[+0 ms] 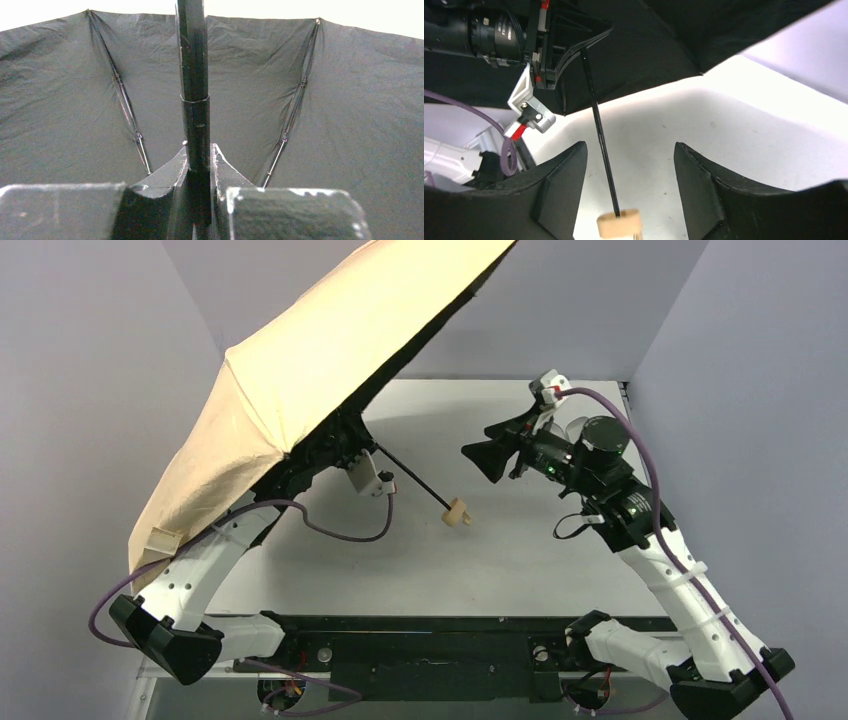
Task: Open the umbrella
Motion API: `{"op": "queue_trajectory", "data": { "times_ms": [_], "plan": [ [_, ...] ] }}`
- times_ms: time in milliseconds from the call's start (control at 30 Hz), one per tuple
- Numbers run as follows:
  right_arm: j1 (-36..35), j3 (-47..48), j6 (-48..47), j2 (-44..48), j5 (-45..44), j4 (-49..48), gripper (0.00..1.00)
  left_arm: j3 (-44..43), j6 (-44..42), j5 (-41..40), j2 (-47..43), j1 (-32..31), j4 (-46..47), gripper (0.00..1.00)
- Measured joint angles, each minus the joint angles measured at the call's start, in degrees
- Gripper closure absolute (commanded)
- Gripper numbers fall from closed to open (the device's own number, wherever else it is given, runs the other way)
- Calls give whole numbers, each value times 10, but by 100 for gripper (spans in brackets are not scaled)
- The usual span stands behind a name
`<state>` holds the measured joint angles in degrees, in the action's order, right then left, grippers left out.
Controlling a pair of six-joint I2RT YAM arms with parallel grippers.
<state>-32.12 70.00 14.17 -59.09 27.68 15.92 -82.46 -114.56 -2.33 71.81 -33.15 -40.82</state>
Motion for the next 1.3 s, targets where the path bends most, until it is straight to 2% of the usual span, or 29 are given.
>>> {"op": "queue_trajectory", "data": {
  "times_ms": [133,333,533,600,633,767,967,1133,1233,1267,1300],
  "plan": [
    [33,4,-1,37,-5,19,40,10,-19,-36,9,35,13,100],
    [66,4,-3,72,-5,66,40,80,-39,-85,56,86,103,100],
    [92,3,-15,95,-9,111,40,101,-48,-132,104,84,177,87],
    [101,1,-19,103,-14,125,40,102,-47,-141,106,71,189,77],
    [106,-1,-21,108,-18,130,39,102,-45,-143,107,61,195,67],
    [123,-5,-30,122,-31,152,37,114,-25,-146,117,12,225,43],
    [136,-5,-45,138,-52,184,34,153,55,-146,163,-72,256,32],
    [145,-5,-66,160,-75,223,34,170,171,-140,203,-138,256,22],
    [148,-5,-79,177,-85,241,34,192,248,-132,200,-180,257,20],
    [149,-6,-84,184,-89,247,33,206,277,-129,195,-197,257,8],
    [149,-8,-89,193,-94,251,33,223,305,-125,187,-213,258,2]
  ]
}}
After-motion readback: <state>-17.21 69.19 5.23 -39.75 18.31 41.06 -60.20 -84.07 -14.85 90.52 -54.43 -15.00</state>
